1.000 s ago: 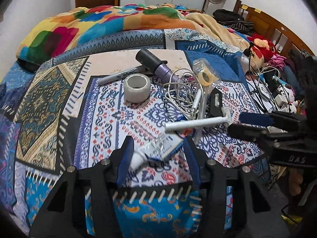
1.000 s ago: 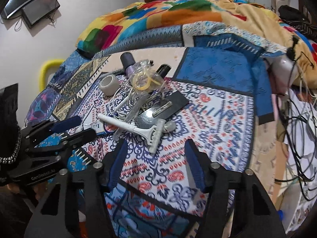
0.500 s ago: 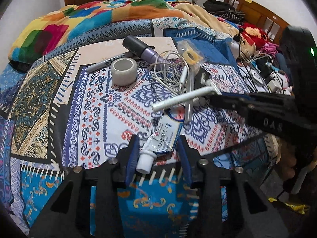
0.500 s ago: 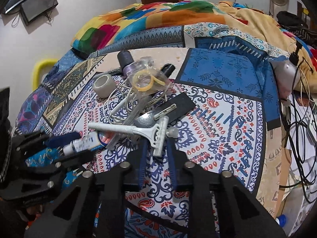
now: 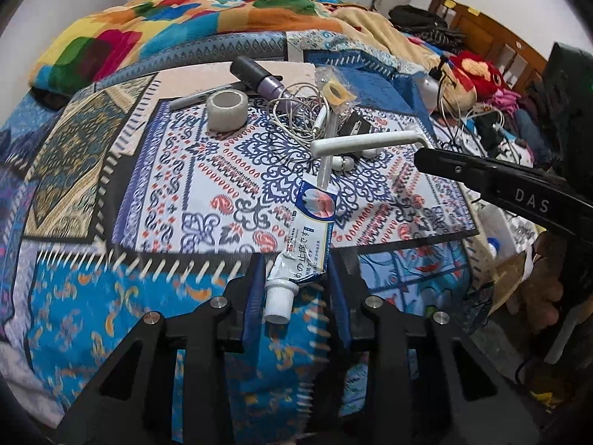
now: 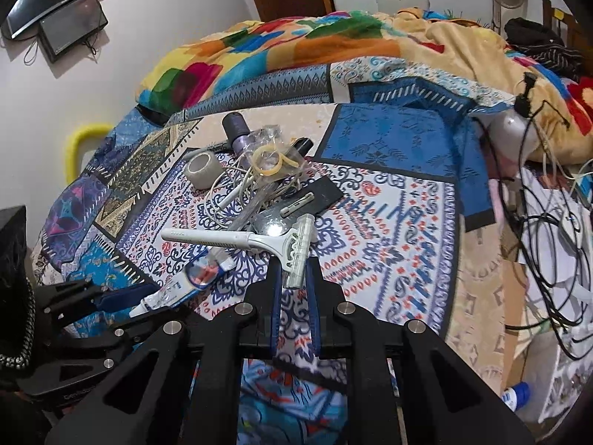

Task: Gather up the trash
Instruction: 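Grasp the white toothpaste tube with the left gripper while the right gripper grasps the white razor, then carry the toothpaste tube and razor with both grippers over the white trash bin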

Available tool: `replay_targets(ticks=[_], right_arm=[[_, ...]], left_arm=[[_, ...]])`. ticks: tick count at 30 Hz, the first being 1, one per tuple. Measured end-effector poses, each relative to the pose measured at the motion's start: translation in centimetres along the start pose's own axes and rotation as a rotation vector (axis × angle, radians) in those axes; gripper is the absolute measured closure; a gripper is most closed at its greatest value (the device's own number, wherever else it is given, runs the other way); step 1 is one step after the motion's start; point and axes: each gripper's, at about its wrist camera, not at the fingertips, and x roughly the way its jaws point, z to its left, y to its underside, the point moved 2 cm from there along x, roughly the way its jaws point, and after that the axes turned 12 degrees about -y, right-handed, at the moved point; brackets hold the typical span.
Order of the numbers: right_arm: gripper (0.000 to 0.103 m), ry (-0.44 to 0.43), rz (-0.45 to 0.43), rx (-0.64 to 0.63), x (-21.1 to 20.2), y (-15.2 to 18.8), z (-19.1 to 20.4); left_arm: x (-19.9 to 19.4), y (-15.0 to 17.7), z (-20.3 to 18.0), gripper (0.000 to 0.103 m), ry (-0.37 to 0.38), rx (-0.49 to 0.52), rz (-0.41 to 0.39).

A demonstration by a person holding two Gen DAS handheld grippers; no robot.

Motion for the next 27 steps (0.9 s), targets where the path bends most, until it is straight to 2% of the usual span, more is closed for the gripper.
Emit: replay_targets(ticks=[7,17,27], right_arm=[[0.091,0.006,-0.056,0.002,-3.1,-0.1,1.0],[0.091,-0.006,-0.145,-0.049,-8.5,-0.9,4.6],[0.091,-0.039,-0.207,-0.134,-13.3,0.0,9.8]], left_arm=[[-4.6,0.5,0.1,0.071,-0.011,-0.056,-0.059],[-13.4,0.9,1.3,0.072,-0.082,-0.142,-0.208],[-22.7,4.5,3.9,0.072,-0.168,-0.219,-0.332]])
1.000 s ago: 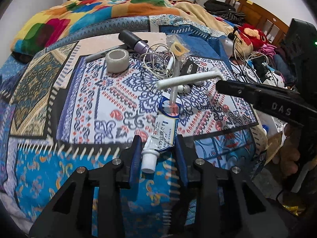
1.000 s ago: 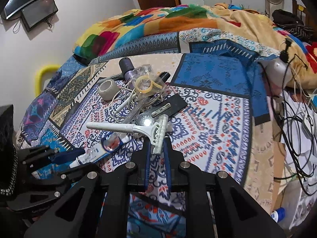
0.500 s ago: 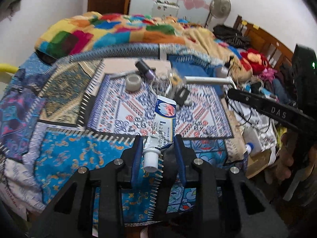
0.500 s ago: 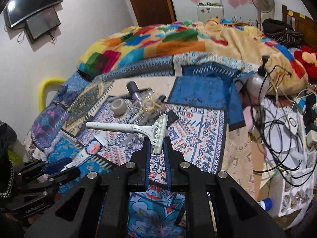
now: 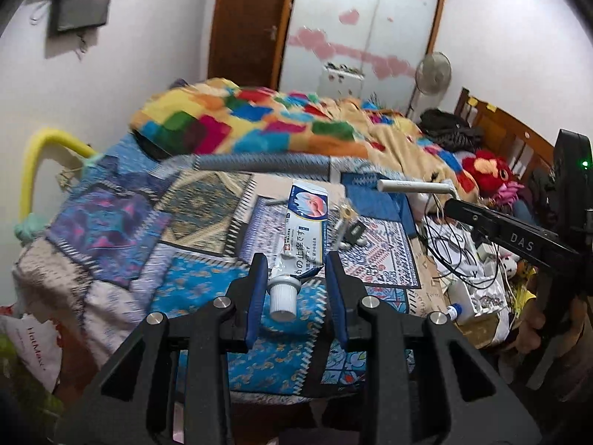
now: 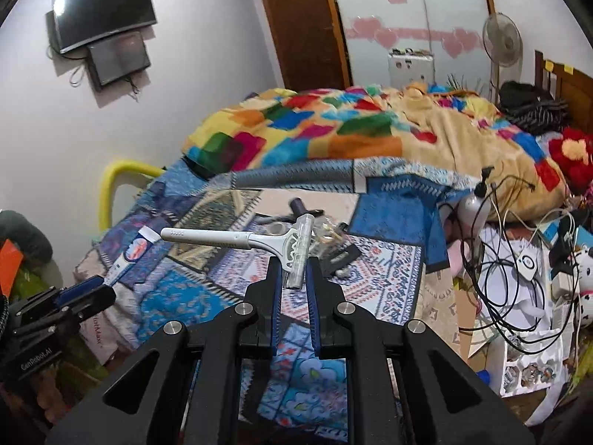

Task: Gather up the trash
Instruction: 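Carry the toothpaste tube and razor with both grippers over the white trash bin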

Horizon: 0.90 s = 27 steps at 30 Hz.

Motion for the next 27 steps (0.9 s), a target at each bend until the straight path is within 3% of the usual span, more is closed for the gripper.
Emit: replay_targets(ticks=[15,27], right_arm=[[0.091,-0.119,-0.009,-0.155,-2.8,2.0,11.1],[0.091,-0.242,0.107,-0.264,1.0,6.5,20.3]], left_arm=[[-11.5,5.0,10.8,0.073,-0.203,-0.110,-0.085],[-16.3,11.8,19.2,0.075,-0.365,-0.200,-0.030]])
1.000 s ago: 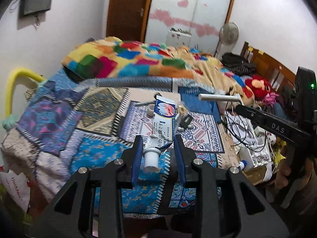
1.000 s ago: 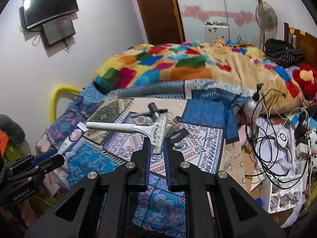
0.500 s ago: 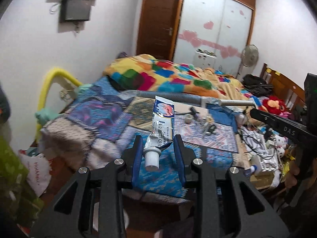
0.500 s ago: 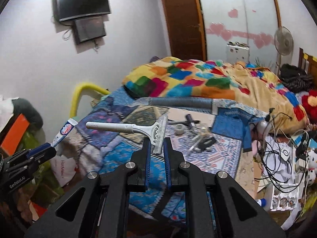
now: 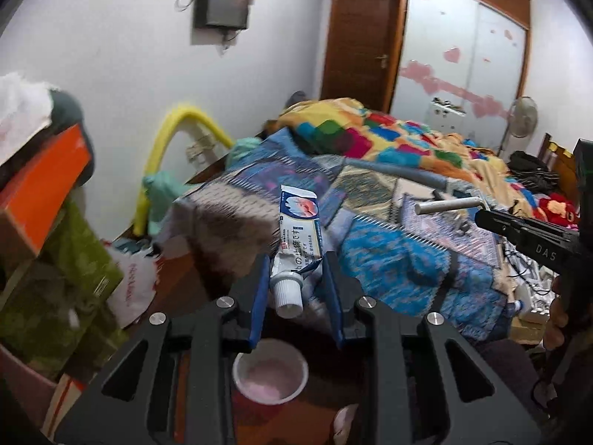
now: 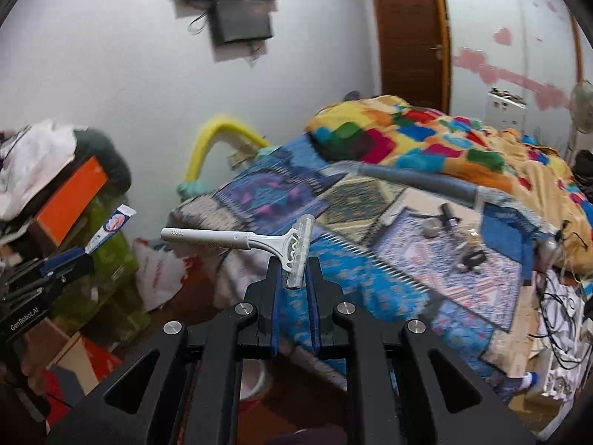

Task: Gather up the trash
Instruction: 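Carry the toothpaste tube and razor with both grippers over the white trash bin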

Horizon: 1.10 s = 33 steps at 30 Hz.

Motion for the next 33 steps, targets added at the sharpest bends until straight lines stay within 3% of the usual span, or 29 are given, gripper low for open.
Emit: replay_targets(ticks=[2,9,18,33], right_arm=[[0.091,-0.016,0.032,-0.014,1.5,0.6,1.2],[0.091,-0.053,0.178,-0.048,7.3,3.6,4.2],[0.091,-0.031,0.417,-0.065,16.0,8.7,4.6],[0.091,-0.011,0.769,-0.107,27.9,16.7,4.2]], left_arm=[[0.6,0.9,1.3,0.081,-0.015,-0.010,0.028],[4.4,4.9,4.2,0.082,-0.033,-0.036,0.144],[10.6,9.3,4.2,0.083,0.002,-0.079,0.302],[20.8,17.0,3.7,0.083,-0.010,-0.098,0.592]])
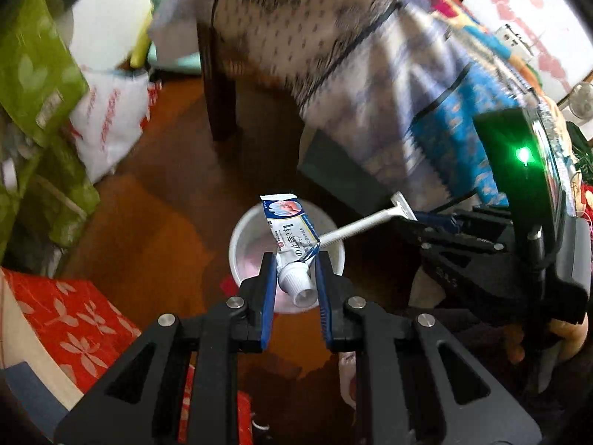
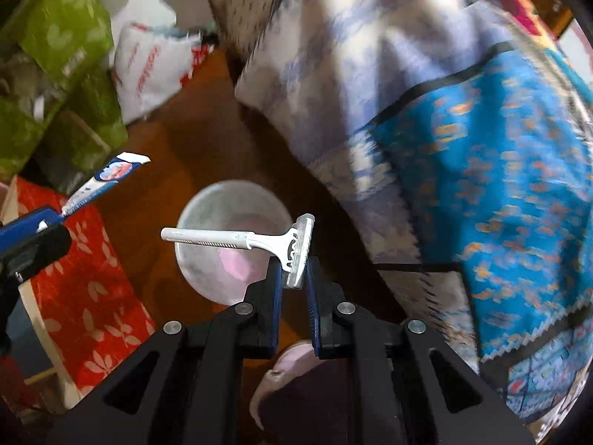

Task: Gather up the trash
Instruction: 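Carry the toothpaste tube and razor with both grippers over the white trash bin, then open the left gripper dropping the tube while the right gripper drops the razor into the bin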

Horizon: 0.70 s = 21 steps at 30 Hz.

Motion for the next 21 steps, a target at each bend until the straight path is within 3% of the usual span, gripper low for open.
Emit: replay_targets(ticks=[8,13,14,17,21], right_arm=[[0.091,-0.066,0.127,0.007,5.2,-1.3,0.2],[0.090,-0.060,0.160,-0.063,6.3,-1.7,1.2],[0.089,-0.065,0.167,-0.063,6.4,-1.7,1.2],[0.065,-0.099,0.168,-0.041,6.6,-2.1,1.0],[0.061,-0.098,0.167,-0.028,6.9,-2.4,0.8]], left_arm=[[5.8,0.5,0.5,0.083,0.000,-0.061,0.132],[7.4,0.2,0.6,0.083,0.003,-0.095,0.166],[7.5,0.1,0.5,0.083,0.004,-0.099,0.167],[7.7,-0.1,0.4,0.083,0.003,-0.105,0.169],[7.9,-0.2,0.6,0.083,0.002,-0.110,0.175]])
